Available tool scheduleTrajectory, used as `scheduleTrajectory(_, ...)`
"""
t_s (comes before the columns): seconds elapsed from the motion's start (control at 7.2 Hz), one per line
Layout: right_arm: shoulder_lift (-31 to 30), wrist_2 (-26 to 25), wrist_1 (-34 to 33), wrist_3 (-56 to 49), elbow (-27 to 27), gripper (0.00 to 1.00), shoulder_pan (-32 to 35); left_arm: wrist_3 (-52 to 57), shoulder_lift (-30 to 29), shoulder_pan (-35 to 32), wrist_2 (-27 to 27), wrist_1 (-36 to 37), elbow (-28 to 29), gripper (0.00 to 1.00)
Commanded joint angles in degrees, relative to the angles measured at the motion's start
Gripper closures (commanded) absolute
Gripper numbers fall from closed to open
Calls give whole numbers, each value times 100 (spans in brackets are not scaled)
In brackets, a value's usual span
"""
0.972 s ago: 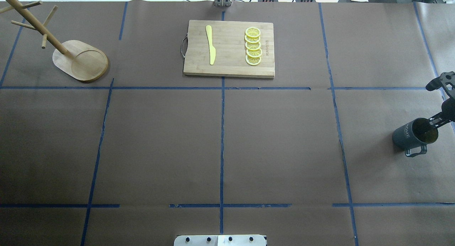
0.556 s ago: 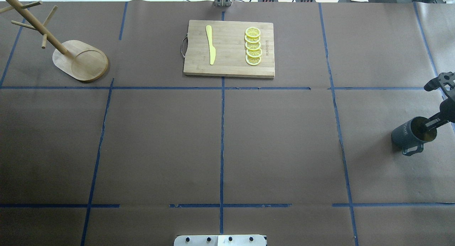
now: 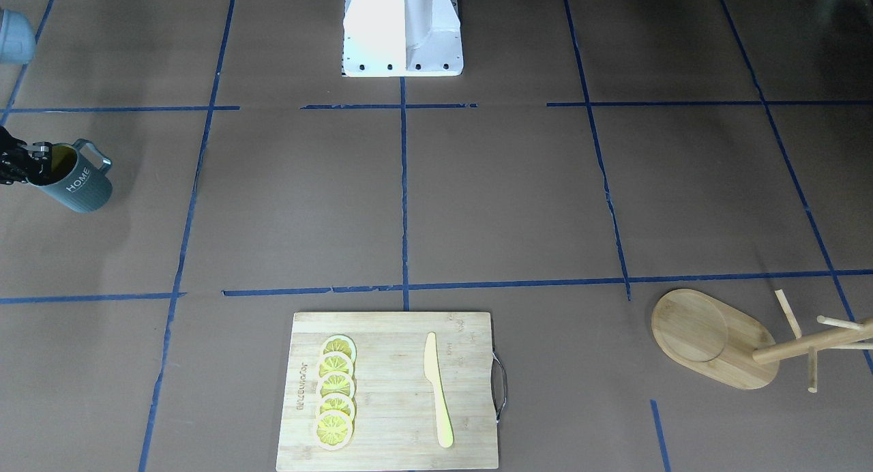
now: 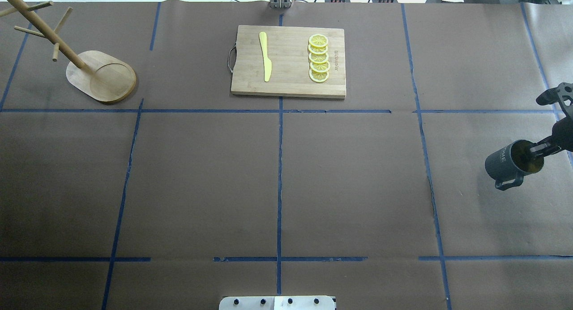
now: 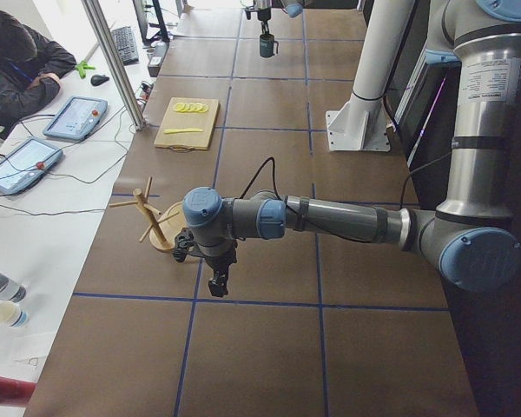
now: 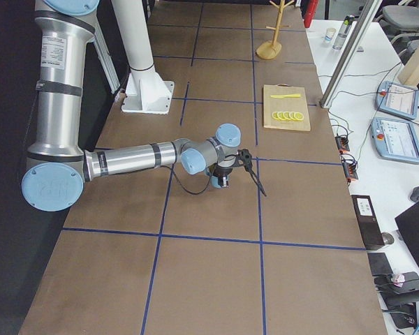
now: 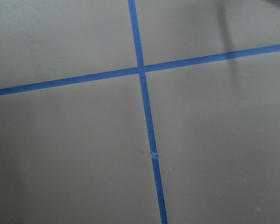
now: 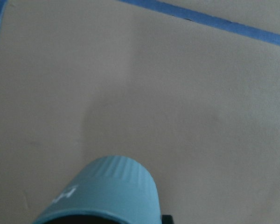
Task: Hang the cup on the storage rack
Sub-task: 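Grasp the teal mug by its rim with the right gripper, then carry the teal mug toward the table centre with the right gripper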
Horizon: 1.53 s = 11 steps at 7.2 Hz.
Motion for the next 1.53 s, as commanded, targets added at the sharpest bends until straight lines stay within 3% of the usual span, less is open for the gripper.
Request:
scheduleTrajectory(0.0, 506, -98, -17, 2266, 461, 100, -572, 4, 12, 0, -1, 0, -13, 0)
scheduleTrajectory(0.14, 1023, -352, -43, 3209, 471, 100, -1071, 4, 12, 0, -1, 0, -13, 0)
scheduleTrajectory(0.28, 1602, -676, -539, 3793, 471, 100, -1459, 4, 12, 0, -1, 0, -13, 0)
scheduleTrajectory(0.42, 2417, -1054, -1527, 3929, 463, 100, -1759, 4, 12, 0, -1, -8, -13, 0)
scheduleTrajectory(0.56, 3026, -1362, -2103, 4139, 375, 100, -2145, 4, 12, 0, -1, -8, -13, 0)
scheduleTrajectory(1.11, 5031, -2006, -2153, 6036, -1273, 97, -3000, 4, 21, 9, -1, 0, -13, 0)
scheduleTrajectory(1.39, 5413, -2015, -2152, 6408, -1751, 93, -3211, 4, 30, 9, -1, 0, -13, 0)
